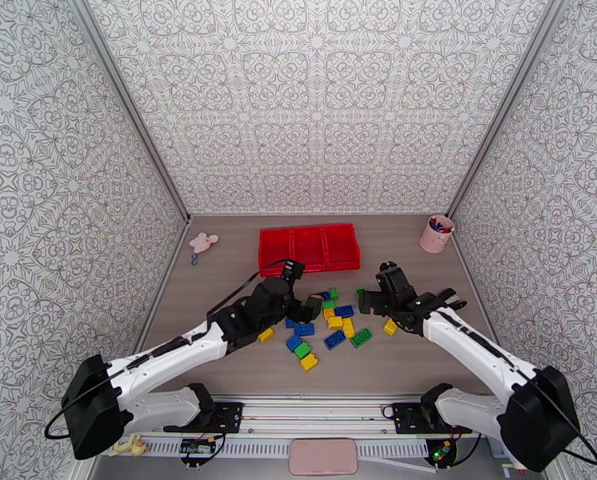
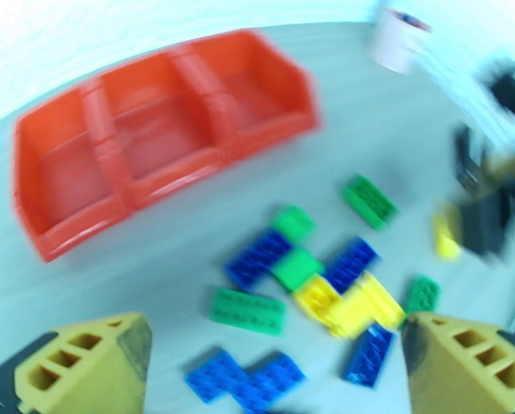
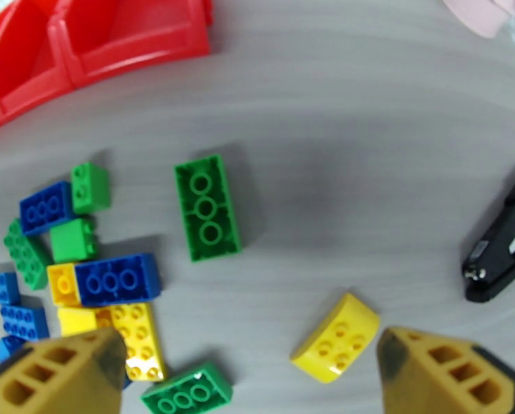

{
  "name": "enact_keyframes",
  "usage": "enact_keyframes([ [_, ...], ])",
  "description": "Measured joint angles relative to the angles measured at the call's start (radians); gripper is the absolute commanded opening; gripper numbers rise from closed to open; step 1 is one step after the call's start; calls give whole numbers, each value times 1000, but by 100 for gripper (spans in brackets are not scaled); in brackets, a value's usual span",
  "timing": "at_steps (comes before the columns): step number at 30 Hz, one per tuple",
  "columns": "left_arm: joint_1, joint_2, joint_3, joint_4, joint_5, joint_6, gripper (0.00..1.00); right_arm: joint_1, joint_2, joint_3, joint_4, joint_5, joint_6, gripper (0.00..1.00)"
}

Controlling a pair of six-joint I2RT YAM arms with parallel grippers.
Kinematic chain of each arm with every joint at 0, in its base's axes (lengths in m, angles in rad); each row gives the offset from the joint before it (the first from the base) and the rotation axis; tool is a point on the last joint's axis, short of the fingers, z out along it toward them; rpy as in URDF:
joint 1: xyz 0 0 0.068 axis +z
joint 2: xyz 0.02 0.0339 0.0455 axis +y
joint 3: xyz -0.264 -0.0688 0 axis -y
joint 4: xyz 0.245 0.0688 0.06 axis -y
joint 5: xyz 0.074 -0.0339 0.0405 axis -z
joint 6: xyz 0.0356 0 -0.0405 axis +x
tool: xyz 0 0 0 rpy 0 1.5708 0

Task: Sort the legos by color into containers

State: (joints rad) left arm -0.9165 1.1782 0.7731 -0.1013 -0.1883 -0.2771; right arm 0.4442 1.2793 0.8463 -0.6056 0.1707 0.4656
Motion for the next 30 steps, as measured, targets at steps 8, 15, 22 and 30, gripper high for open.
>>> enact_keyframes([
  [8,-81,12,-76,205,5,148,100,-36,316,192,-25,-64,-51,100],
  [15,-73,71,-110,349,46,221,100,-36,449,254,-58,-114,-84,91],
  [22,-70,75,-114,397,92,283,100,-36,543,286,-66,-130,-103,64],
  [30,-69,74,-152,407,98,287,100,-39,575,330,-69,-134,-129,41],
])
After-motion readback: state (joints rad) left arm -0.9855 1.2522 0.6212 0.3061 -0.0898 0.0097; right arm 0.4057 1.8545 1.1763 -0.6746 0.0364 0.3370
